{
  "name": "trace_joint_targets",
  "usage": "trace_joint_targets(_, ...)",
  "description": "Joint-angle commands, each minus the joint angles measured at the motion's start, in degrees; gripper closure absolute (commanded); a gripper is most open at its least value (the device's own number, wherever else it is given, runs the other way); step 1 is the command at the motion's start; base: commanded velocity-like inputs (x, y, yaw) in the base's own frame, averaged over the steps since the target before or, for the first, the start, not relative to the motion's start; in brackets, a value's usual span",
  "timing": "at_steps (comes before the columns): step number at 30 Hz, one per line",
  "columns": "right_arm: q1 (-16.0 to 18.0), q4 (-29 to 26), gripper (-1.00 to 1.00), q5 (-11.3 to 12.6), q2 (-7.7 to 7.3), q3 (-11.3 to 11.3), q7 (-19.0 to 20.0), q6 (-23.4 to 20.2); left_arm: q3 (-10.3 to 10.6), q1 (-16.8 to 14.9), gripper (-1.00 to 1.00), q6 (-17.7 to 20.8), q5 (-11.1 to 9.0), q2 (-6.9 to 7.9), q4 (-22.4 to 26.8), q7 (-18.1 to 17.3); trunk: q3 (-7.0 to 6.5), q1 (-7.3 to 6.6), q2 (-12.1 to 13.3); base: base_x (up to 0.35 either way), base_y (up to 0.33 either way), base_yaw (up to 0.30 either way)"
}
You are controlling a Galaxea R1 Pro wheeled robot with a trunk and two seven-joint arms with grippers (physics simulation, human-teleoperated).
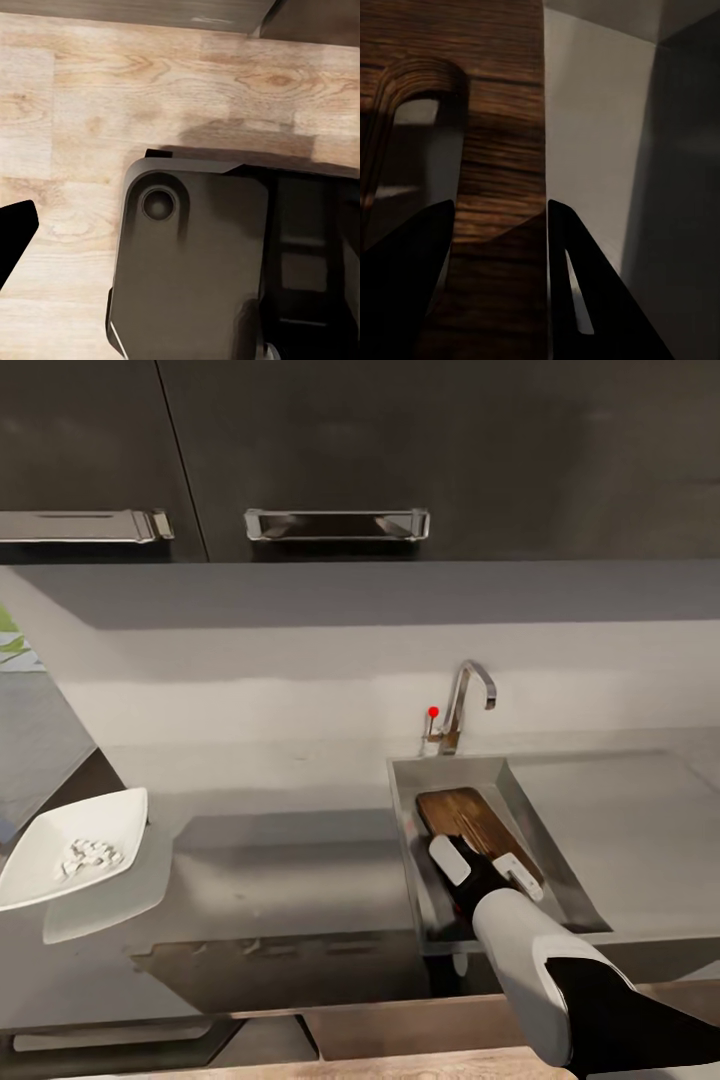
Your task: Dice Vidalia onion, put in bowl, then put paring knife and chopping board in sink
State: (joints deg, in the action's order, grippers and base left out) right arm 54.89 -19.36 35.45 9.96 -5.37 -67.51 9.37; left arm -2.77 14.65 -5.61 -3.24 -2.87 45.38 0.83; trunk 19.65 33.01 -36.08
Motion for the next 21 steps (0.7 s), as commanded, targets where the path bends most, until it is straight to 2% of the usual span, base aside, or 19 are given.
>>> trace_joint_targets(1, 0.0, 0.1, 1.00, 0.1, 0.04, -0.2, 0.2, 0.7, 0.0, 0.0, -1.00, -0.1, -0.3, -0.03, 0.1, 0.0, 0.11, 0.02, -0.1, 0.000, 0.000, 0.000)
trace_joint_targets(21, 0.0, 1.1, 1.00, -0.2, 0.04, -0.2, 0.7, 3.4, 0.0, 0.0, -1.00, -0.1, -0.4, -0.02, 0.1, 0.0, 0.93, 0.02, -0.1, 0.000, 0.000, 0.000)
